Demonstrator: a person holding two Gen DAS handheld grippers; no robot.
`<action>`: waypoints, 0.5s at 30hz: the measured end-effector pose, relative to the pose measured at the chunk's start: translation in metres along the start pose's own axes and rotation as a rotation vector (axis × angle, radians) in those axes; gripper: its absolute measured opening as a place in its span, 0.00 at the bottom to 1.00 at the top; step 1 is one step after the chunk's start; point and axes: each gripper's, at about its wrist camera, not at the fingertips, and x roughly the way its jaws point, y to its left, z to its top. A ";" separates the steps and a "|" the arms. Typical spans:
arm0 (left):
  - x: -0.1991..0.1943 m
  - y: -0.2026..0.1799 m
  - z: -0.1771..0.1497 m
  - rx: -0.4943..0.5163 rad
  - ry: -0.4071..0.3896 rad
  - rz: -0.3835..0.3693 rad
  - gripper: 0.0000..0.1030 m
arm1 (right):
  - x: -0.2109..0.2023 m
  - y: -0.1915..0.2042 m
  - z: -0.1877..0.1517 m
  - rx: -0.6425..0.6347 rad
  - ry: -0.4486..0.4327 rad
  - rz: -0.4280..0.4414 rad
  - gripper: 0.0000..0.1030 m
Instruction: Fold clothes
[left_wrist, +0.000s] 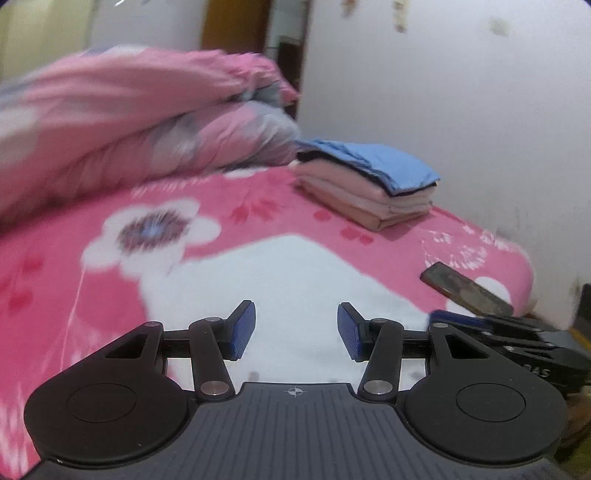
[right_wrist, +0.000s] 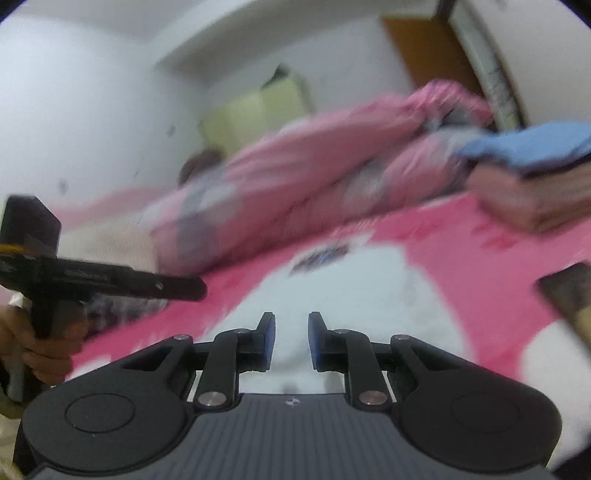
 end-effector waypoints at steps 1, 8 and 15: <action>0.013 -0.008 0.007 0.042 0.007 0.004 0.47 | -0.003 -0.006 0.001 0.011 -0.011 -0.037 0.19; 0.110 -0.020 0.052 0.059 0.168 -0.002 0.48 | -0.015 -0.055 0.001 0.193 -0.031 -0.087 0.25; 0.207 -0.008 0.078 -0.049 0.418 0.057 0.48 | -0.003 -0.058 -0.007 0.153 0.018 -0.006 0.34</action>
